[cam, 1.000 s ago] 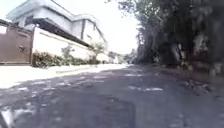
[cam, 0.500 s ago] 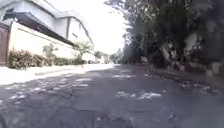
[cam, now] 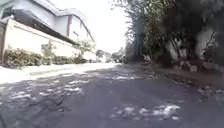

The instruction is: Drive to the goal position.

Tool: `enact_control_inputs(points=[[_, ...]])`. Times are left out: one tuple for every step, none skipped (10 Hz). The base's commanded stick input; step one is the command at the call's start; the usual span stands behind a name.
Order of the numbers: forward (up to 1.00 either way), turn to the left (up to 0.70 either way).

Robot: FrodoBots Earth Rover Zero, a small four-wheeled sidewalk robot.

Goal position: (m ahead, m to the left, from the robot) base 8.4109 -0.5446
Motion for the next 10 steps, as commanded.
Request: enact_control_inputs(points=[[1.00, 0.00], [1.00, 0.00], [1.00, 0.00], [1.00, 0.00], [1.00, 0.00], [1.00, 0.00], [1.00, 0.00], [1.00, 0.00], [1.00, 0.00], [1.00, -0.03]])
